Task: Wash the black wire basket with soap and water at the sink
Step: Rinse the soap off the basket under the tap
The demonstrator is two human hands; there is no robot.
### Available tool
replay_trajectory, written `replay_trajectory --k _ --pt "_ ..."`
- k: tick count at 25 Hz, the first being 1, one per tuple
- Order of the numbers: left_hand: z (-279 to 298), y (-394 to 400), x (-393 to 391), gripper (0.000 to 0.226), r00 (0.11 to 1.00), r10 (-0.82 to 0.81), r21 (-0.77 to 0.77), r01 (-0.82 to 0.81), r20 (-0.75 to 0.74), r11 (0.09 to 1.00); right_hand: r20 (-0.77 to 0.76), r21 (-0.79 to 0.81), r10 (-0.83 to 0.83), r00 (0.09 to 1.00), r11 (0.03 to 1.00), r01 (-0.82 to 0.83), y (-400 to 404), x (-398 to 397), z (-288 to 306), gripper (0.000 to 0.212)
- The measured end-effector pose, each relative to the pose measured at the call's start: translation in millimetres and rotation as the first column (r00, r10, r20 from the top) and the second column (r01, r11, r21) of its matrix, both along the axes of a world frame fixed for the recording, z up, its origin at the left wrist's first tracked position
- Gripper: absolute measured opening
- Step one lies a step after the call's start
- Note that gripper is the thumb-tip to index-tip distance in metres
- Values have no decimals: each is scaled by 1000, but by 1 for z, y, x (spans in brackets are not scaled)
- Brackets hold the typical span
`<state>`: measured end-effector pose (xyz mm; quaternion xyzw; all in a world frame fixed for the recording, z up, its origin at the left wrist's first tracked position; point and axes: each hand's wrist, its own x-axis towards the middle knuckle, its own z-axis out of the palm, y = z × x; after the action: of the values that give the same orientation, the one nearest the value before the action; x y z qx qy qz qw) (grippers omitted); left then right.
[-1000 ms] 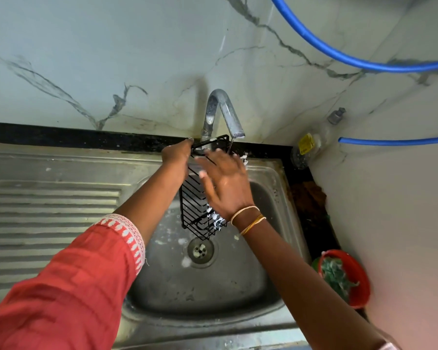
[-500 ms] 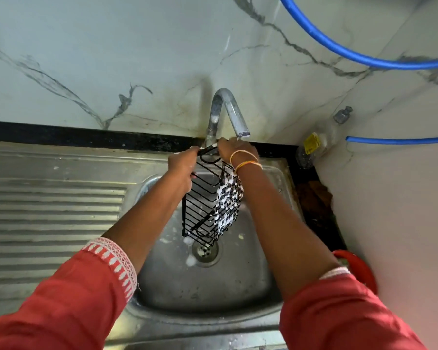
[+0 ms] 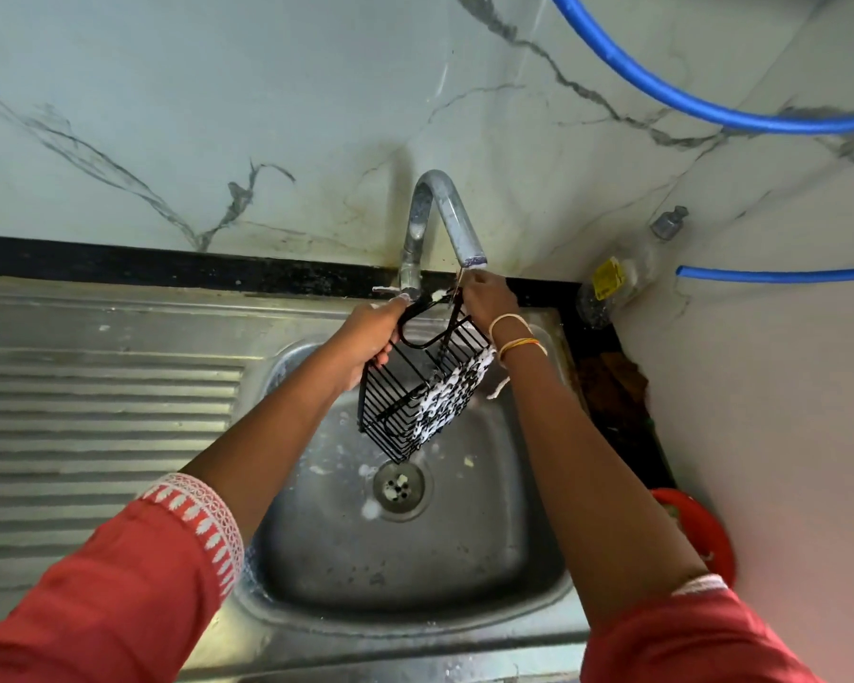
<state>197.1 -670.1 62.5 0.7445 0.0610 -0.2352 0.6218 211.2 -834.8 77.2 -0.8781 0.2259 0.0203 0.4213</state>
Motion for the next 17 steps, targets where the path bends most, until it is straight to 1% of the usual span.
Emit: replay_trajectory --k 1,2,3,4,6,7,9,10,11,13,15,17 --pt "1 -1 -1 45 1000 1 7 -1 4 1000 -7 86 47 999 995 -46 -2 -4 2 20" --pt "1 0 -1 46 1000 -10 7 10 7 1000 -25 182 96 995 979 -90 -4 -7 2 20" --pt "2 1 -1 47 999 -38 3 38 12 999 -35 263 103 994 961 -90 -3 -12 3 32" --pt "2 2 -1 50 996 -81 11 81 24 997 -18 301 58 998 952 -50 -3 -17 1 35" --pt "5 2 -2 53 983 -171 65 167 59 984 104 367 -90 990 929 46 0 -21 -4 17" --pt "5 1 -3 53 977 -201 112 192 72 975 137 372 -101 985 927 43 1 -22 -7 16" --pt "5 -1 -6 50 976 -203 178 187 77 966 94 338 -24 995 941 -9 5 -29 -5 9" --pt "4 -1 -8 48 979 -196 170 183 60 968 71 348 14 997 937 -38 6 -32 -4 8" --pt "3 -1 -8 46 980 -195 151 187 37 971 58 378 35 998 924 -54 6 -35 -4 12" --pt "2 2 -9 47 977 -214 162 211 0 964 55 431 33 998 901 -53 7 -37 -4 19" --pt "3 3 -7 47 968 -248 226 249 -33 942 64 445 5 998 895 -33 7 -38 -5 20" --pt "6 0 -3 42 959 -273 258 283 -74 924 67 430 -13 998 903 -17 7 -38 -5 20"
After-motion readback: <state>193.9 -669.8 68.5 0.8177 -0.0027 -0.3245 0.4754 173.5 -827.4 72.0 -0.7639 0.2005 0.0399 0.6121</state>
